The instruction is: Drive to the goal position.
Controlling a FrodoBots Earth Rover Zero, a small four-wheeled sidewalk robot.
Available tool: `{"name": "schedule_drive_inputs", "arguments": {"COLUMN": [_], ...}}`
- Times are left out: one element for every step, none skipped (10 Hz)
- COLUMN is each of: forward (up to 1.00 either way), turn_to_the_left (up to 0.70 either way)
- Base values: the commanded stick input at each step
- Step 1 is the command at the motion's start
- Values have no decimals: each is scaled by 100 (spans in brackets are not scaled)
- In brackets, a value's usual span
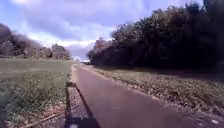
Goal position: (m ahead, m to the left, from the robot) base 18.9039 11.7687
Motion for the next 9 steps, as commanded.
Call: {"name": "schedule_drive_inputs", "arguments": {"forward": [85, 85, 85, 85, 85, 85, 85, 85, 85], "turn_to_the_left": [34, 34, 34, 34, 34, 34, 15, 0, 0]}}
